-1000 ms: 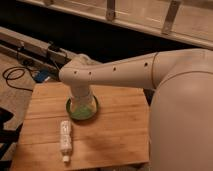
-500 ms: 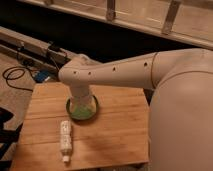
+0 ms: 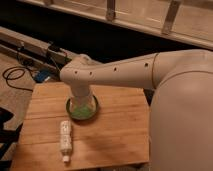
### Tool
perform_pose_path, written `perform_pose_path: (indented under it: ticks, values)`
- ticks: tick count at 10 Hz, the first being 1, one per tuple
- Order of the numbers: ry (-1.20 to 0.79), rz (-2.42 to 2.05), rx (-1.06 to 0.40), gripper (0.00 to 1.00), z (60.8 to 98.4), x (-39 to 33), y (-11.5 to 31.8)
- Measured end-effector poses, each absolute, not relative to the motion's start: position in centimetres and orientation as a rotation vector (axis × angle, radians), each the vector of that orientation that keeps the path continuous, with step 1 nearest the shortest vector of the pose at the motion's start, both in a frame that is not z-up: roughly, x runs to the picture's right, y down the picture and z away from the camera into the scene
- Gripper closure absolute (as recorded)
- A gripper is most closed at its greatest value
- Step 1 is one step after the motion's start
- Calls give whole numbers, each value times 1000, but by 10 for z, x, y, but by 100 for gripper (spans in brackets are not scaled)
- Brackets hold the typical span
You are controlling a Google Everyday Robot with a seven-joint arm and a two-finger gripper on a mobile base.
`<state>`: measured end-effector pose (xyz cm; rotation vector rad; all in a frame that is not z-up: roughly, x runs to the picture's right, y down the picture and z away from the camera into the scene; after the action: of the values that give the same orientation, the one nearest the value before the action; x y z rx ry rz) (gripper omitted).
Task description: Place the bottle in the ceramic bowl
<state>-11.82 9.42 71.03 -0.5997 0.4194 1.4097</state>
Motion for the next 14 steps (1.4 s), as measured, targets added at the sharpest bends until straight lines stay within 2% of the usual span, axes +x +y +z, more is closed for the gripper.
perform_pose_path:
  ticks: [4, 7, 9, 14]
  values:
    - [304, 1249, -662, 35, 738, -187, 81]
    - [286, 1167, -682, 35, 754, -219, 100]
    - [307, 1164, -671, 35, 745, -220, 117]
    - [392, 1201, -612, 35, 696, -173, 172]
